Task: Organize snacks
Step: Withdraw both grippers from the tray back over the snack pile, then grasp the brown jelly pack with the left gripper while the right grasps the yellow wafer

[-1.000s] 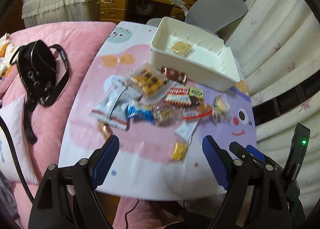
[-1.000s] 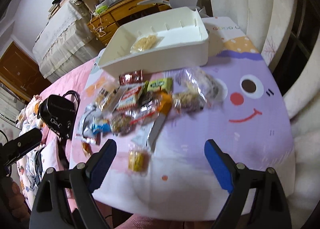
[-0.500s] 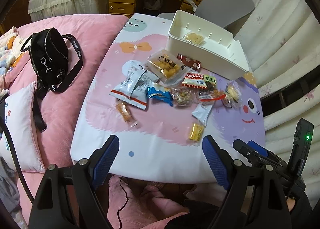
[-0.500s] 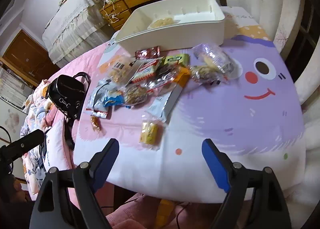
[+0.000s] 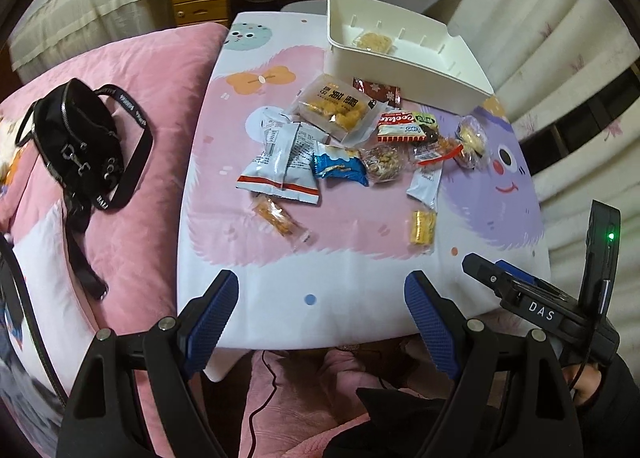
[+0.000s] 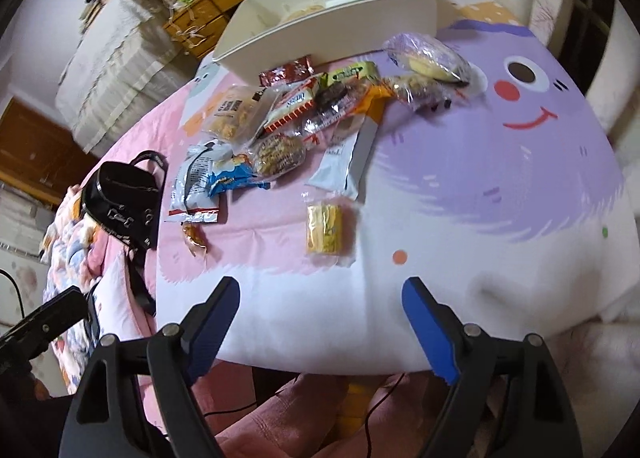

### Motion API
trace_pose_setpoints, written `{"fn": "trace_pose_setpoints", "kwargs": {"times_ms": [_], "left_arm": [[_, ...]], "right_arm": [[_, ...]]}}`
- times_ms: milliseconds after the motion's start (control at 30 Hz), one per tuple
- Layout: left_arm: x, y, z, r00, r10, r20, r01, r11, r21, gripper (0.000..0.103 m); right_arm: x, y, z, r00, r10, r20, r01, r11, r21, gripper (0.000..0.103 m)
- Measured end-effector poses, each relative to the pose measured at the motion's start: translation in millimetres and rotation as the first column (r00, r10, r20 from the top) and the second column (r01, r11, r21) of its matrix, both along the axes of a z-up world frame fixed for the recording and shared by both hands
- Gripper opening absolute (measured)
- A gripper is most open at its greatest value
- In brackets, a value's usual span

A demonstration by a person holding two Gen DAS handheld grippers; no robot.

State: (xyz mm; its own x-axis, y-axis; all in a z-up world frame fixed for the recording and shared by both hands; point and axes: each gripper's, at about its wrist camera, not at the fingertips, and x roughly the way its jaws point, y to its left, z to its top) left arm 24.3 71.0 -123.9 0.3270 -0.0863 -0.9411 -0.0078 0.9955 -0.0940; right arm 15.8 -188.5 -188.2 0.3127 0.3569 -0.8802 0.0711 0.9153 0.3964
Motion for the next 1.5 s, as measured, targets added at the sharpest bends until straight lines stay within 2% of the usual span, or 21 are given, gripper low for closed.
{"fn": "trace_pose_setpoints", "kwargs": {"times_ms": [233,467,667,867,1067,1267,1500], "left_arm": [[21,25,-17,0.993,-0.103,-0.057,0.103,0.995,0.0,0.084],[41,39,-41,0.971,-0.218,-0.097,0.22,0.976,0.004,0.084],[60,45,-66,0.958,-0.251,-0.142,0.254,0.967,0.004,0.084],[79,46,-89,0.954,-0.234,-0.187,0.238,0.971,0.0,0.084],[99,47,-115,0.949,-0.169,-0.268,0.173,0.985,-0.007,0.084],[118,48,-136,0.936,-0.091,-0.34,0.097,0.995,0.0,0.084],[134,51,-158,0.9,0.014,-0.436,-0.004,1.0,0.024,0.082]], "right_arm": [[-18,26,0,0.995,-0.095,0.011,0.095,0.994,-0.052,0.083],[-36,52,0,0.98,-0.189,0.06,0.195,0.974,-0.114,0.083],[-42,70,-1,0.972,-0.202,0.116,0.221,0.957,-0.187,0.083],[-38,84,-7,0.971,-0.164,0.172,0.208,0.936,-0.283,0.083],[-30,94,-21,0.979,-0.108,0.175,0.165,0.92,-0.355,0.083],[-14,96,-42,0.991,-0.048,0.127,0.093,0.921,-0.379,0.079],[7,84,-60,0.998,-0.005,0.069,0.032,0.923,-0.384,0.074]]}}
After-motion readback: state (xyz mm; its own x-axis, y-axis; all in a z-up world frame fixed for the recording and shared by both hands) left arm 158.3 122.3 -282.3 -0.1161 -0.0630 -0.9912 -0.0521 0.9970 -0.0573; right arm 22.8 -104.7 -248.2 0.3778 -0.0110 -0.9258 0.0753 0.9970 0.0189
